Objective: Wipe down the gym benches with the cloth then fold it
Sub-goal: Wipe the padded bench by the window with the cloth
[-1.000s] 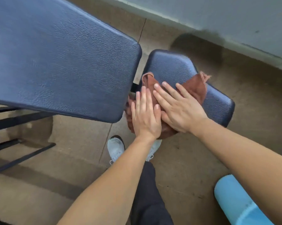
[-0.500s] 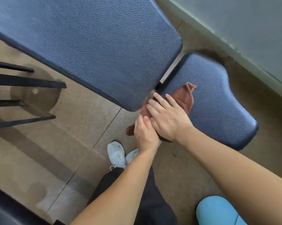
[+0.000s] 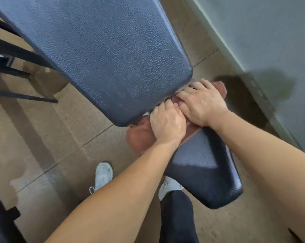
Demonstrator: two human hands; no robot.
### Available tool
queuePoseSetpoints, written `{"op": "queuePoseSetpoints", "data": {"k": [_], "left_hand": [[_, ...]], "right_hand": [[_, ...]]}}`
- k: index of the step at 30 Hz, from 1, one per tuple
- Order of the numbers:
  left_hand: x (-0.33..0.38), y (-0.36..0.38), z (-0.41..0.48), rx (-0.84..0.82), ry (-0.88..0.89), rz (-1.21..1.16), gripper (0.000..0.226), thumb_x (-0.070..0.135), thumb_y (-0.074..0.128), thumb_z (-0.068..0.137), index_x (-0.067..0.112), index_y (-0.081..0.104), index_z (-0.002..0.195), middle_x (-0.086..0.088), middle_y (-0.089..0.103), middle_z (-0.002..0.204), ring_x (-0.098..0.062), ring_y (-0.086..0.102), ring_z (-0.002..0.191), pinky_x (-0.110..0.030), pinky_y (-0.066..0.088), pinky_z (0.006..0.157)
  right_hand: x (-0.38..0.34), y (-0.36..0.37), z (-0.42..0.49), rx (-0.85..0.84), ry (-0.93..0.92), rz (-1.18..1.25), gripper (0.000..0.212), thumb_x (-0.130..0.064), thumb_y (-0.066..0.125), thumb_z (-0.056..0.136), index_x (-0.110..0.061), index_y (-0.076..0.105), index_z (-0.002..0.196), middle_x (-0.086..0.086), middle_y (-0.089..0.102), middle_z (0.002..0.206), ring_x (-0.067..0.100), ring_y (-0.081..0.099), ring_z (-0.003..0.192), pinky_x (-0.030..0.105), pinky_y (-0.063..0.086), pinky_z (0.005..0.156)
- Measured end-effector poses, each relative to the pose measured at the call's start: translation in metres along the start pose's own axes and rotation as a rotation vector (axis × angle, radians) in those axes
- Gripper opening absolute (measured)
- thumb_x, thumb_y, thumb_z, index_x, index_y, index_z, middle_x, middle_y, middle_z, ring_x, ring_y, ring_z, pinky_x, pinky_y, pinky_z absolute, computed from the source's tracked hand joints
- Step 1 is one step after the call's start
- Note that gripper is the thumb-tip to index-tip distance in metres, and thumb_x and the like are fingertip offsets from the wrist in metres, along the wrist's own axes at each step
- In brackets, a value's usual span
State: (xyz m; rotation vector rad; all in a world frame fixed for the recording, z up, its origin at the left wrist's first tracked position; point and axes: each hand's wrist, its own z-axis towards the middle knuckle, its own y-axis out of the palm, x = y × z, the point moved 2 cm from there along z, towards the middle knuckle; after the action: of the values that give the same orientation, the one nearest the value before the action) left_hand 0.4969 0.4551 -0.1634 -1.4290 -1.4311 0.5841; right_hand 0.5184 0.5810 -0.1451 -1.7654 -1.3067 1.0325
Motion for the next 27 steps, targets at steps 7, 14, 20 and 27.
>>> {"op": "queuePoseSetpoints", "data": {"k": [7, 14, 20, 27], "left_hand": [[0.093, 0.009, 0.029, -0.137, 0.297, 0.108, 0.041, 0.040, 0.036, 0.099, 0.020, 0.060, 0.125, -0.004, 0.062, 0.129, -0.026, 0.052, 0.122, -0.041, 0.037, 0.103], [0.061, 0.009, -0.022, -0.146, 0.975, 0.010, 0.045, 0.028, 0.043, 0.092, 0.018, 0.063, 0.131, 0.000, 0.058, 0.139, -0.024, 0.042, 0.138, -0.036, 0.028, 0.113], [0.114, 0.004, 0.008, -0.178, 0.872, 0.380, 0.035, 0.027, 0.035, 0.098, 0.014, 0.068, 0.099, -0.011, 0.069, 0.110, -0.034, 0.059, 0.106, -0.042, 0.038, 0.094], [0.113, 0.011, -0.095, -0.202, 1.355, 0.758, 0.040, 0.022, 0.036, 0.093, 0.022, 0.076, 0.098, 0.001, 0.074, 0.097, -0.029, 0.064, 0.096, -0.040, 0.039, 0.091]], "right_hand": [[0.054, 0.015, -0.058, 0.134, 0.562, 0.746, 0.034, -0.034, 0.027, 0.101, -0.016, 0.055, 0.094, 0.013, 0.063, 0.110, 0.036, 0.057, 0.105, 0.038, 0.040, 0.081], [0.000, 0.030, -0.146, 0.130, 0.726, 0.985, 0.042, -0.036, 0.033, 0.105, -0.022, 0.033, 0.145, 0.016, 0.058, 0.137, 0.040, 0.056, 0.119, 0.039, 0.039, 0.089], [0.024, 0.038, -0.107, 0.357, 0.718, 1.229, 0.058, -0.032, 0.030, 0.108, -0.024, 0.007, 0.160, 0.003, 0.034, 0.160, 0.015, 0.034, 0.144, 0.013, 0.025, 0.097], [-0.019, 0.073, -0.218, 0.182, 0.811, 1.080, 0.038, -0.033, 0.022, 0.104, -0.026, 0.058, 0.114, 0.006, 0.062, 0.132, 0.027, 0.056, 0.120, 0.033, 0.039, 0.093]]}}
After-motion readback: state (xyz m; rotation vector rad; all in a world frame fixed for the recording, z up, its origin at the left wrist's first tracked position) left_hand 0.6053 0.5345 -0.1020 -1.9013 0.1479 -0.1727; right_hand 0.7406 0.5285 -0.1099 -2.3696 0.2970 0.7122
